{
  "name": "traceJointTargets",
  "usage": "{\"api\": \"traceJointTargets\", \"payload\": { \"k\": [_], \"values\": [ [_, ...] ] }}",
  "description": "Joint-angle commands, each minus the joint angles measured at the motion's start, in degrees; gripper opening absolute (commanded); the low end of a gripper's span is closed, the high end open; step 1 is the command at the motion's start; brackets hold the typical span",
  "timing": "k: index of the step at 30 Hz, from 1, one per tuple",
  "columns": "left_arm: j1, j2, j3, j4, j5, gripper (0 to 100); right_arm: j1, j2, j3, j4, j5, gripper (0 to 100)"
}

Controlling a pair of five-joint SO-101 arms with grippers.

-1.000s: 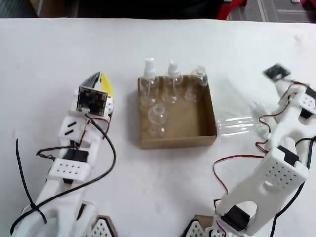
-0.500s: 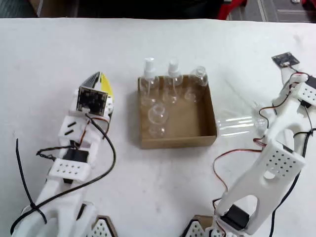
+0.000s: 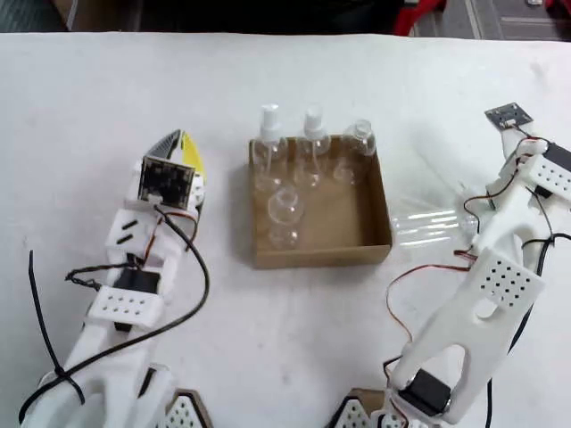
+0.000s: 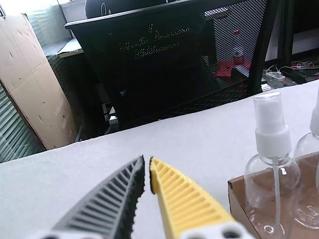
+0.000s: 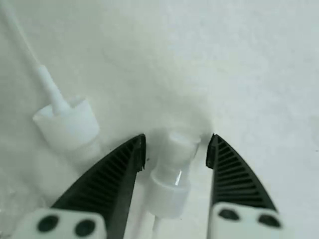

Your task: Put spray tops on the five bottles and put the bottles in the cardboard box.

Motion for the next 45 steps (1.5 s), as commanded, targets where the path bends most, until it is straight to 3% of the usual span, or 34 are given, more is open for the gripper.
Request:
{"api": "traceJointTargets", "payload": {
  "k": [1,7,16,26,41,45],
  "values": [
    [0.7,-0.1,-0.6,-1.4,-0.5,2,-0.2,1.1,-4.0,0.3,0.9,16.8],
    [0.7,-0.1,-0.6,-1.4,-0.5,2,-0.2,3.9,-8.3,0.4,0.9,1.1],
    [0.7,-0.1,-0.6,-1.4,-0.5,2,2.2,3.9,-15.9,1.4,0.5,1.6],
    [0.7,-0.1,-0.5,-1.4,-0.5,2,1.5,3.8,-39.2,21.4,0.4,1.6],
    [0.7,-0.1,-0.5,-1.4,-0.5,2,0.9,-10.1,-37.6,21.5,0.4,1.6],
    [0.7,-0.1,-0.5,-1.4,-0.5,2,1.2,-13.8,-37.3,21.5,-8.0,1.6]
  ]
}}
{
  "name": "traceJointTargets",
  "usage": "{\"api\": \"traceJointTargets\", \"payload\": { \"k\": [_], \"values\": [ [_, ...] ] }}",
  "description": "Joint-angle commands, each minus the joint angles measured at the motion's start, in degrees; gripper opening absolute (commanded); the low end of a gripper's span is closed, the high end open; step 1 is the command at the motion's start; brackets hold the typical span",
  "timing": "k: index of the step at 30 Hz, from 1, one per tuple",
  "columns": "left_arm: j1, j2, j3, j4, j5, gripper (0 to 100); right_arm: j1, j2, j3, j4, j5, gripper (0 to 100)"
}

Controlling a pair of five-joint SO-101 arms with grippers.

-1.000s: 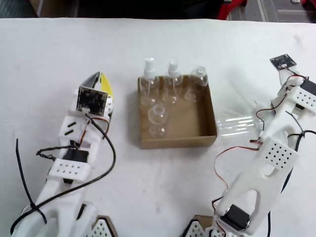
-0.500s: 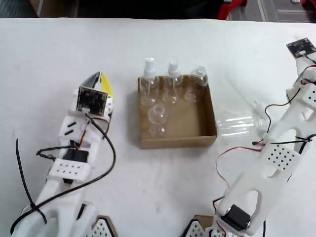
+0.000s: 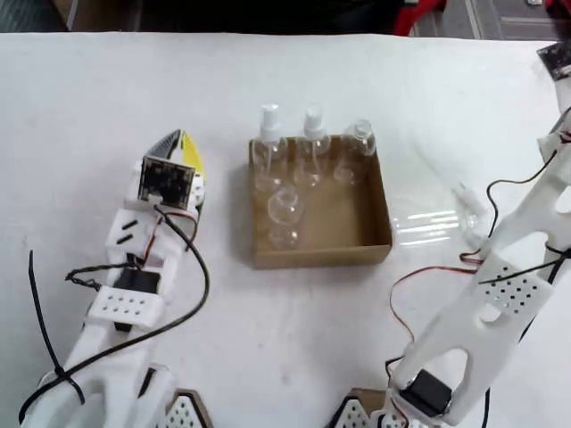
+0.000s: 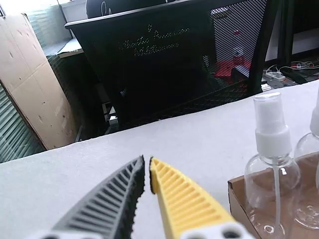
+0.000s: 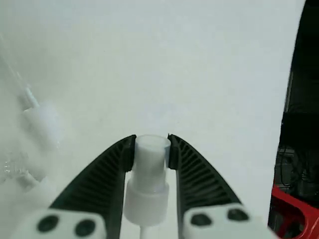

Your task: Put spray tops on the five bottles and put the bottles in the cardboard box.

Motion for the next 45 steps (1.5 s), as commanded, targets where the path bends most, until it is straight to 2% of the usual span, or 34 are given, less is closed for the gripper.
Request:
{"api": "traceJointTargets", "payload": {
  "k": [1,5,13,17,22,29,40,45],
  "values": [
    [0.7,-0.1,-0.5,-1.4,-0.5,2,-0.4,-6.7,-1.9,1.7,-9.0,1.6],
    [0.7,-0.1,-0.5,-1.4,-0.5,2,-0.3,-9.9,-1.8,1.9,-15.7,1.6],
    [0.7,-0.1,-0.5,-1.4,-0.5,2,-0.3,-13.2,0.5,2.1,-16.6,1.6],
    [0.7,-0.1,-0.5,-1.4,-0.5,2,-0.8,-19.3,10.4,2.1,-16.7,1.6],
    [0.7,-0.1,-0.5,-1.4,-0.5,2,-3.5,-33.6,29.8,2.0,-16.8,1.6],
    [0.6,-0.1,-0.5,-1.5,-0.5,2,-12.8,-55.4,55.6,1.6,-16.8,1.6],
    [0.6,-0.1,-0.6,-1.5,-0.5,2,-27.5,-75.9,81.6,-1.4,-16.5,1.6],
    [0.6,-0.1,-0.6,-1.5,-0.5,2,-32.7,-84.2,96.4,-10.6,-16.4,1.6]
  ]
}}
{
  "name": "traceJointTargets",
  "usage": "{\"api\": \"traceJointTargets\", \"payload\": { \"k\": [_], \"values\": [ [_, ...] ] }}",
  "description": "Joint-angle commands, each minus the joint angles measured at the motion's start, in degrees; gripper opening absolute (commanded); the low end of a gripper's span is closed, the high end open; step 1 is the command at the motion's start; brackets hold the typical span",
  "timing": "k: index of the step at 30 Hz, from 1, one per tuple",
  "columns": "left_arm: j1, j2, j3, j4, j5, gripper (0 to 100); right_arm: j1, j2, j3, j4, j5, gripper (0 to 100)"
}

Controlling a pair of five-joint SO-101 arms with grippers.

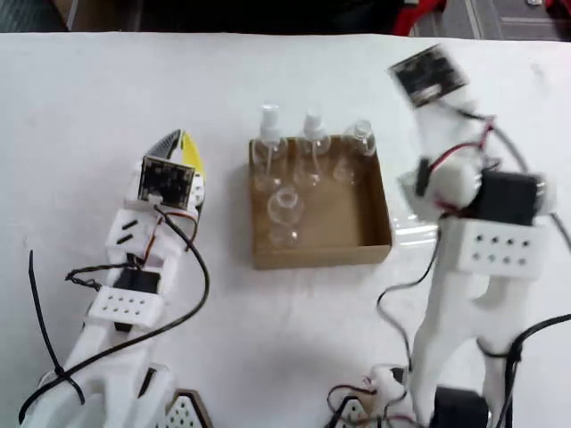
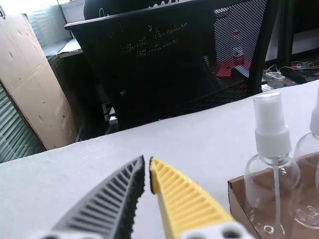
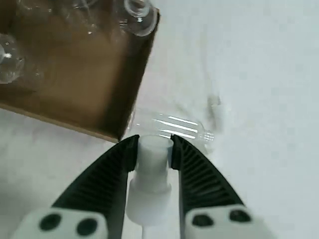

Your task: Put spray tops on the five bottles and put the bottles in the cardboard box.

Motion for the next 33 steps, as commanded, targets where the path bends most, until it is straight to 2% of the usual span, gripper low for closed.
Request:
{"api": "traceJointTargets", "payload": {
  "k": [1,15,24,26,28,33],
  "values": [
    [0.6,-0.1,-0.6,-1.5,-0.5,2,-1.7,-7.0,9.6,-9.6,-0.1,1.6],
    [0.7,-0.1,-0.6,-1.5,-0.5,2,-2.2,-27.9,43.8,-65.9,-0.6,1.6],
    [0.7,-0.1,-0.6,-1.5,-0.5,2,-8.0,-32.4,68.3,-109.2,-1.1,1.6],
    [0.7,-0.1,-0.6,-1.5,-0.5,2,-8.7,-32.3,69.6,-115.7,-6.2,1.6],
    [0.7,-0.1,-0.6,-1.5,-0.5,2,-8.3,-32.3,68.9,-117.8,-16.3,1.6],
    [0.7,-0.1,-0.7,-1.5,-0.5,2,-3.0,-28.1,57.9,-111.0,-40.6,1.6]
  ]
}}
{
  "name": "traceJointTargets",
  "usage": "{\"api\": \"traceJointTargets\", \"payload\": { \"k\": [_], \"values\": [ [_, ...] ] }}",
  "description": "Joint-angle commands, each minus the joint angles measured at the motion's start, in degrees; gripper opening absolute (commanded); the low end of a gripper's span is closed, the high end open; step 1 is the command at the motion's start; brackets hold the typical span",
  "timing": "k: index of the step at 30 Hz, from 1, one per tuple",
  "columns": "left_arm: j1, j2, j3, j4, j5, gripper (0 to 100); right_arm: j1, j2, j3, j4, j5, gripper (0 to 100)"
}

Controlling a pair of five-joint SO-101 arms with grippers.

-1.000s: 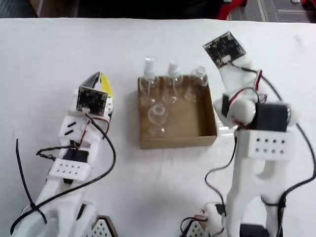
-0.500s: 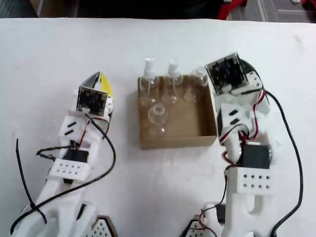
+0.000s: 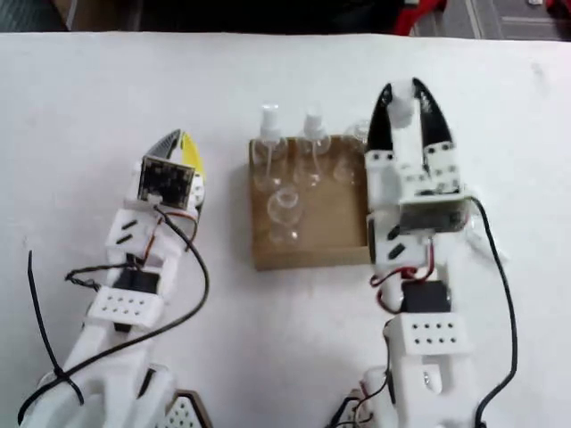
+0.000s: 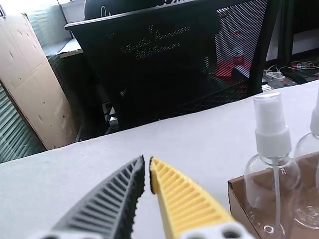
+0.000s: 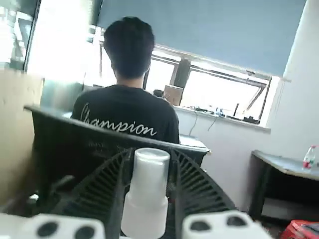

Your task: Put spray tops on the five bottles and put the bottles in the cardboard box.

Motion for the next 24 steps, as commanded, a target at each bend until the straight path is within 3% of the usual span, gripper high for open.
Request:
{"api": "traceJointTargets", "payload": {
  "k": [1,8,16,24],
  "values": [
    [0.7,-0.1,-0.7,-1.5,-0.5,2,3.7,4.4,-11.4,4.6,-16.7,1.6],
    [0.7,-0.1,-0.7,-1.5,-0.5,2,4.0,22.8,-27.1,6.1,-19.0,1.6],
    [0.7,-0.1,-0.8,-1.5,-0.6,2,2.7,27.9,-29.2,1.7,-18.6,1.6],
    [0.7,-0.1,-0.8,-1.5,-0.6,2,-4.7,28.5,-28.1,1.6,-1.6,1.6]
  ]
}}
